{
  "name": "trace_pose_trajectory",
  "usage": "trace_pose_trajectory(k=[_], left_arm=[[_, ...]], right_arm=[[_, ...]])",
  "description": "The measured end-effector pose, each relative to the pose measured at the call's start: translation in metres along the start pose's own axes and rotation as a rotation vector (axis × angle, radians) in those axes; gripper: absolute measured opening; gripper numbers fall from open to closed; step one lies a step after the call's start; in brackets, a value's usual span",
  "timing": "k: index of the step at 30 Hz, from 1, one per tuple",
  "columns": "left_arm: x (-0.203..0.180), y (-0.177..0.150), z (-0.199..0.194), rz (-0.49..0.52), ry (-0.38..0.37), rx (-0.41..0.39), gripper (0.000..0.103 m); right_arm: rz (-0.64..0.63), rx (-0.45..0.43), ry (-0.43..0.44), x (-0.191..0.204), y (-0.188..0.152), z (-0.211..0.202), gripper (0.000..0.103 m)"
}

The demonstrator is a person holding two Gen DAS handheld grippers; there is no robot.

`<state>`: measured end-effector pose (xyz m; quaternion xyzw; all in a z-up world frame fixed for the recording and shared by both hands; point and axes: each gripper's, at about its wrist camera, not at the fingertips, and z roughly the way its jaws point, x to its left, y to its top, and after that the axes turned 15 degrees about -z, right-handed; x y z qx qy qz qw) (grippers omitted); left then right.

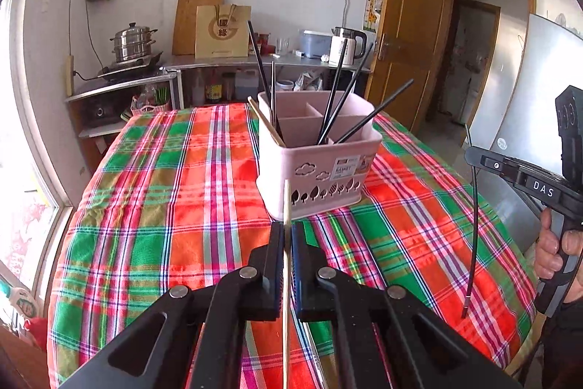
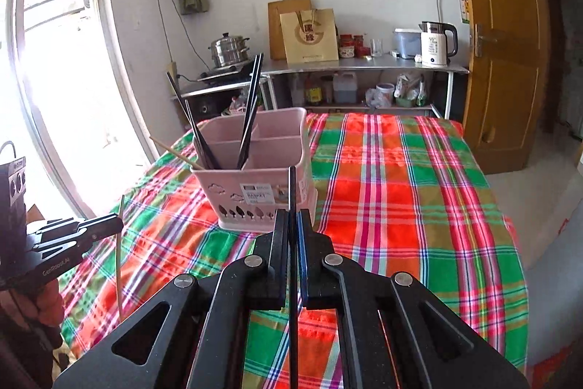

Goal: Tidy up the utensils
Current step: 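Carry the wooden chopstick over the pink basket with left gripper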

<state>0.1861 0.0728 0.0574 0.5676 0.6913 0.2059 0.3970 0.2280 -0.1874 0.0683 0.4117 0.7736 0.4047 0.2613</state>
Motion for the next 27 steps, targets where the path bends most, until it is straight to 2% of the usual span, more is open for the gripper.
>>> trace_pose_trajectory(k=[9,19,27], left_arm=[[0.000,0.019,-0.028,0.003,-0.018,-0.070,0.004],[-0.002,0.021,-0.033,-0.006,-0.041,-0.074,0.004],[-0.015,0.038,-0.034,-0.001,-0.077,-0.074,0.004]], right_arm=[[-0.022,-0.073,-0.017,0.002,0.017,-0.028,0.005],[-0.030,-0.096,-0.005,0.006,0.021,-0.037,0.005],[-0.042,-0.109,0.009,0.010,0.029,-0.037,0.005]])
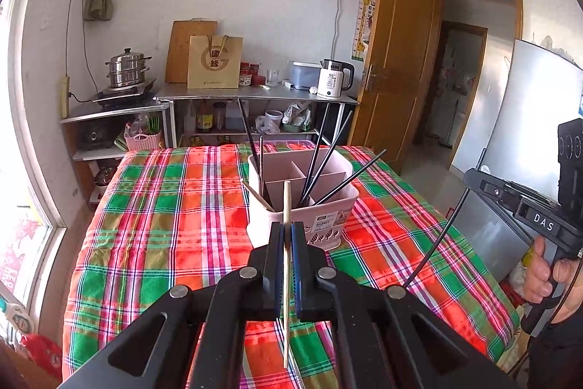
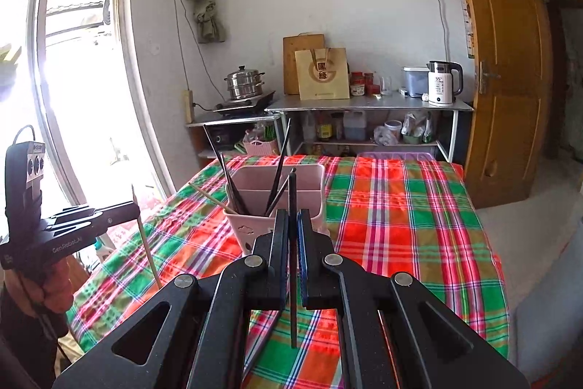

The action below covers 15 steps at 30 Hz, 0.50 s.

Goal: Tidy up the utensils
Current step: 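Carry the wooden chopstick over the pink basket with left gripper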

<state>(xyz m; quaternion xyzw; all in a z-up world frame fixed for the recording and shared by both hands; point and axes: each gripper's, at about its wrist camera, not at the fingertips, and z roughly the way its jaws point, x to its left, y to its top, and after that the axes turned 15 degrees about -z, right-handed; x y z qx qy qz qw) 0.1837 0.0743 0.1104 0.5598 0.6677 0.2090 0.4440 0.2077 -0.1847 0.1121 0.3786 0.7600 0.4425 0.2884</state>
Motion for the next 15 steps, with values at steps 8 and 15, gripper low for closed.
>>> trace_pose_trajectory(k=[8,15], left_arm=[[-0.022,0.027,0.010,0.019,-0.036,0.001,0.004],[-0.040,0.048,0.016,0.049,-0.048,-0.004,0.004]], right_arm=[[-0.025,-0.025,0.017,0.004,0.017,0.003,0.005],[-0.053,-0.043,0.029,0.010,0.029,0.007,0.005]])
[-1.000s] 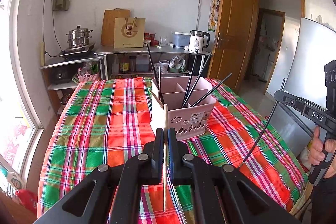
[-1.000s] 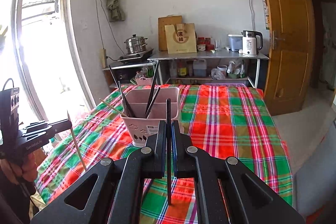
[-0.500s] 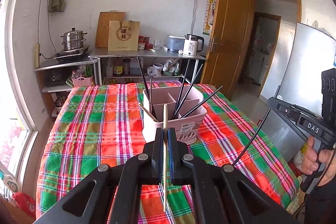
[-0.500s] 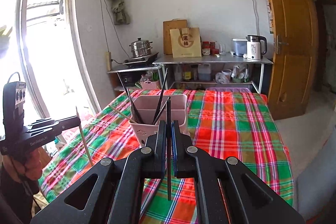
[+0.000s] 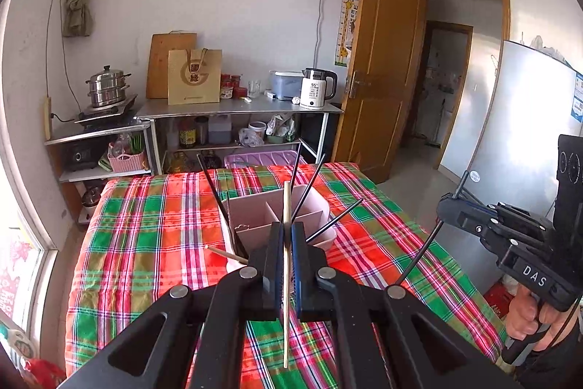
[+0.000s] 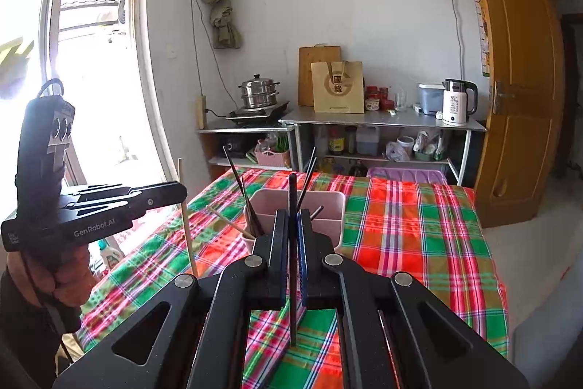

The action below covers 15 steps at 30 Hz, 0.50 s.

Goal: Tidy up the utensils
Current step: 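Carry the wooden chopstick over the pink basket with left gripper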

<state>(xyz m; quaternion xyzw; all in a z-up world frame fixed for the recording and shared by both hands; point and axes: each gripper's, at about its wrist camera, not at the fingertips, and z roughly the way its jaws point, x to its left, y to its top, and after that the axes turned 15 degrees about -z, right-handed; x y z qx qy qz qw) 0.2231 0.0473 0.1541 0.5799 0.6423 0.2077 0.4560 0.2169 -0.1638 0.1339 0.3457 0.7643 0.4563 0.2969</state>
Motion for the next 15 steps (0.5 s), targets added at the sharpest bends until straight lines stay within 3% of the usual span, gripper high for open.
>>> trace_pose_trajectory(k=[15], left_arm=[[-0.011,0.025,0.002,0.006,-0.033,-0.027,0.004]], right_arm=[[-0.018,-0.044,0.016,0.005,0.020,0.004,0.005]])
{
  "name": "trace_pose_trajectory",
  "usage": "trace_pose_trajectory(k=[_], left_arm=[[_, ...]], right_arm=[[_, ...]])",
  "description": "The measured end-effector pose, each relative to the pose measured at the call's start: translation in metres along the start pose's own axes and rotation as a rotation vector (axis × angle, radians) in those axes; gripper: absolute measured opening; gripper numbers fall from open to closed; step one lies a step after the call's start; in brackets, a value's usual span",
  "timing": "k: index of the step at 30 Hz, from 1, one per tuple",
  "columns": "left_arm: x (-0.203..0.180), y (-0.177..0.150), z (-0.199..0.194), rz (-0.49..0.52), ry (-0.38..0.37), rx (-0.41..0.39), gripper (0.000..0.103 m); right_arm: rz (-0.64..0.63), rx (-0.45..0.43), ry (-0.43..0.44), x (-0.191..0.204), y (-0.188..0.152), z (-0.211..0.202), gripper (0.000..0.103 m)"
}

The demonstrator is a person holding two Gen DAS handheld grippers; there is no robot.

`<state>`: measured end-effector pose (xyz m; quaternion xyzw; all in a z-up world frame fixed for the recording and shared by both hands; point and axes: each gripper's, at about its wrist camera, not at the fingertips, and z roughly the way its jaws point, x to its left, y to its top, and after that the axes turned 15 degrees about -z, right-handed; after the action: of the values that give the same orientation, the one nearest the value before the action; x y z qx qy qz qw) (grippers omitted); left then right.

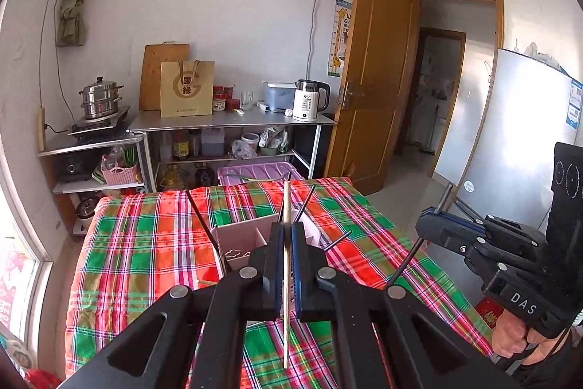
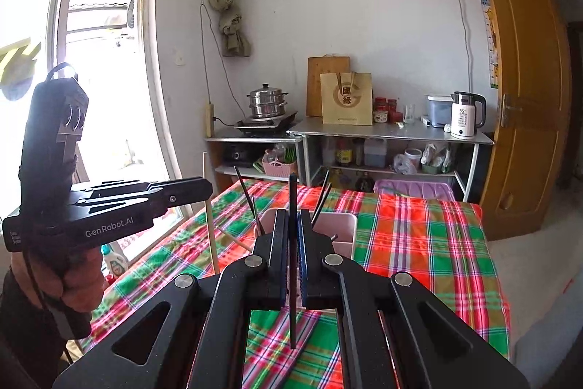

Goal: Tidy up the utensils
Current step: 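Carry the wooden chopstick over the pink basket with left gripper, then drop the wooden chopstick into the basket by opening the left gripper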

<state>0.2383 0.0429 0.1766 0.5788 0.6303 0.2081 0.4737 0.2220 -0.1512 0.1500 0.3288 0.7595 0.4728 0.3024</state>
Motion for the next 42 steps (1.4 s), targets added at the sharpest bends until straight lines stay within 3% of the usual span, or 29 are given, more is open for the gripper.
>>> trace_pose_trajectory(k=[26,34,42], left_arm=[[0.038,0.060,0.073,-0.092,0.033,-0.033,0.004],[0.046,0.060,0.093,-0.095,0.025,-0.045,0.004],[0.057,0.037,0.114,-0.090,0.034,-0.003,0.004]], right_arm=[[0.075,-0.124,-0.001,-0.021,0.055,0.045,0.004],[0.066,-0.104,-0.011,-0.019,0.051,0.072,0.004],[0.062,-0.033,-0.016,-0.015,0.028,0.092,0.004]])
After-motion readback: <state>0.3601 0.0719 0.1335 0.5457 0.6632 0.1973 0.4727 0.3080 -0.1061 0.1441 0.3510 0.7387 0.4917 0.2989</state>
